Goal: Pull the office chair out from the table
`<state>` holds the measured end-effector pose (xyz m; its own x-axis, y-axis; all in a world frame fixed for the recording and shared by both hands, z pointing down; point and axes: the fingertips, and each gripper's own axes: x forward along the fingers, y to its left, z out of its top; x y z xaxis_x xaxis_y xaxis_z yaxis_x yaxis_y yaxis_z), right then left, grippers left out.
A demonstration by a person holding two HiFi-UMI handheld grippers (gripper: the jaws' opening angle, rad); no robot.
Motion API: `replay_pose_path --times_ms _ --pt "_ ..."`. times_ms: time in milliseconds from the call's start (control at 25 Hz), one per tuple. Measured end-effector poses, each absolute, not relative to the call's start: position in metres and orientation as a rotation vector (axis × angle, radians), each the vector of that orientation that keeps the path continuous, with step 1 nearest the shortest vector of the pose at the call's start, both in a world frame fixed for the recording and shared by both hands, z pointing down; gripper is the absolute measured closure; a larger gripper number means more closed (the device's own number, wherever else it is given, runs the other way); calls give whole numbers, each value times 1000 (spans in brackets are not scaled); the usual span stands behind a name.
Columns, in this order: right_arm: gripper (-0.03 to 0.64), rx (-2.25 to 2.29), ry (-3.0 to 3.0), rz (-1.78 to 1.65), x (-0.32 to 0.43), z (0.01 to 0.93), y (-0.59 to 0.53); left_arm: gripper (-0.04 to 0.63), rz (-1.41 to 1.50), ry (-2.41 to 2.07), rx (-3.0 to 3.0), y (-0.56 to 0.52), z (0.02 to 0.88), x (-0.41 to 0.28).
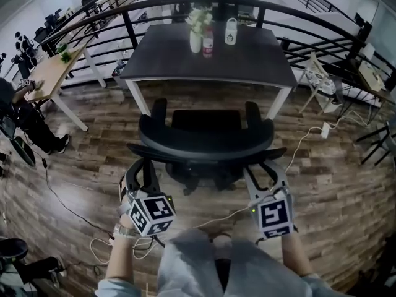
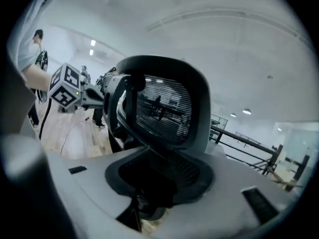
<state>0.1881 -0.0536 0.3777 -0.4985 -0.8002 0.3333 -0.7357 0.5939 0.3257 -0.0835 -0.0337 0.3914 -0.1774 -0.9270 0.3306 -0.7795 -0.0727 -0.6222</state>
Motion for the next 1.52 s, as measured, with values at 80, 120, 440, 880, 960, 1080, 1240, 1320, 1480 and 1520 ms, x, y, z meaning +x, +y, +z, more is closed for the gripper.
replay_pose_path --times_ms 80,120,440,880,960,1080,1240,1320,1480,1520 --pt "521 1263 -2417 -107 186 372 -51 580 -1025 2033 -1946 -30 385 -75" --pt "554 1278 -2437 -64 185 369 -49 580 -991 2046 -1979 -29 382 -71" --pt "612 1257 -2549 77 171 365 -36 588 -794 2100 -2148 -17 356 -43" --pt "612 1236 -2632 212 167 362 -27 588 -599 2144 -2406 -8 355 -12" --pt "613 1234 -2633 203 167 361 -28 588 -594 2138 -2428 -8 356 -8" --pt "614 1231 -2638 201 168 360 -29 588 -590 2126 -2463 -9 358 0" --pt "614 1247 -2643 223 171 360 -30 588 -589 2094 -2480 -9 358 11" --pt "614 1254 -2642 222 172 361 -30 588 -585 2081 -2485 -9 358 14" --pt "614 1248 -2631 213 174 362 -29 588 -582 2073 -2478 -11 357 15" --pt "614 1248 -2629 210 174 362 -29 588 -584 2071 -2477 -11 357 15"
